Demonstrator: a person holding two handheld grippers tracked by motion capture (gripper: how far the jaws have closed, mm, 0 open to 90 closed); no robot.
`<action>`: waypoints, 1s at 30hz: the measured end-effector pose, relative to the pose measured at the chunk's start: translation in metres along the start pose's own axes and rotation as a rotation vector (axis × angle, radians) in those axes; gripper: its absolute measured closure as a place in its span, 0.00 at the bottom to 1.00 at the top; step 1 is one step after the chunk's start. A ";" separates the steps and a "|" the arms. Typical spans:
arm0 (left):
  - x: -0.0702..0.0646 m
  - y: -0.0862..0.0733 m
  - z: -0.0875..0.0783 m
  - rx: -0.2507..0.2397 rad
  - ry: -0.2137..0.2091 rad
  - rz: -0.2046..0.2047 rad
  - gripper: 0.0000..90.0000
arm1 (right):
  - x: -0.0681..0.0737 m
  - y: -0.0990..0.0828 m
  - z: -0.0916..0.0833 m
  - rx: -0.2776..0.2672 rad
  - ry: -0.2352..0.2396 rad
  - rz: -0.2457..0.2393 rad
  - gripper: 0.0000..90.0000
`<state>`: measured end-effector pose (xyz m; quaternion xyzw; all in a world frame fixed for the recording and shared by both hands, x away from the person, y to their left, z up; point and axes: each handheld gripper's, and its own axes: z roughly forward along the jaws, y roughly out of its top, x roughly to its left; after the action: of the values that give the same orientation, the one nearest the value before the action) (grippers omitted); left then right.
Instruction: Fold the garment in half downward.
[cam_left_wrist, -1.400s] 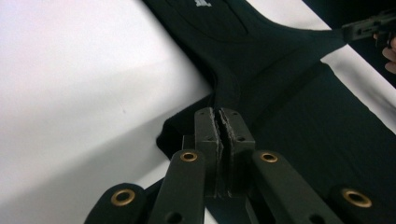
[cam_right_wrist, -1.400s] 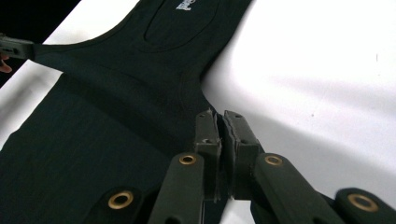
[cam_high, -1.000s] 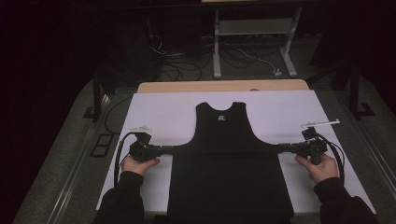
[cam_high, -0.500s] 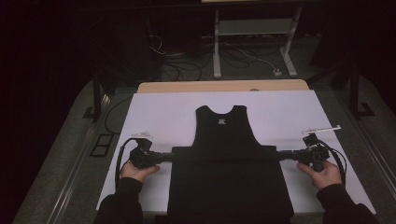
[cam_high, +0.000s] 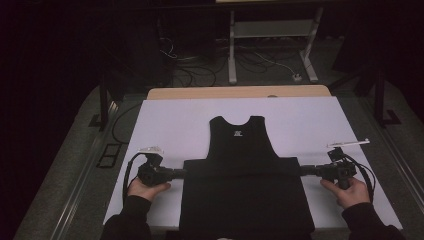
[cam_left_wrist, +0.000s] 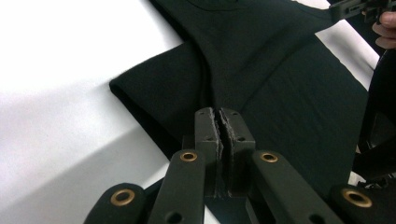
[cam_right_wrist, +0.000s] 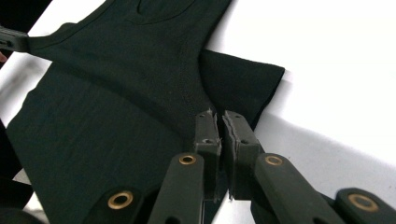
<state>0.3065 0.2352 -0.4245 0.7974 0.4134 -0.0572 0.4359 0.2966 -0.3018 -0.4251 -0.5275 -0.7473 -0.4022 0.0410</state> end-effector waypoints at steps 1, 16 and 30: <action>0.000 0.000 0.000 0.003 -0.001 -0.001 0.94 | 0.000 -0.001 0.000 -0.004 0.003 -0.008 0.93; 0.000 -0.006 0.000 0.046 0.025 -0.023 0.94 | 0.005 -0.010 -0.005 0.021 0.007 0.003 0.93; -0.005 -0.006 0.011 0.093 0.084 0.046 0.80 | 0.005 -0.013 0.003 0.063 -0.012 -0.006 0.88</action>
<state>0.3020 0.2256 -0.4324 0.8278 0.4097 -0.0326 0.3819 0.2850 -0.2974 -0.4317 -0.5260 -0.7614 -0.3752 0.0521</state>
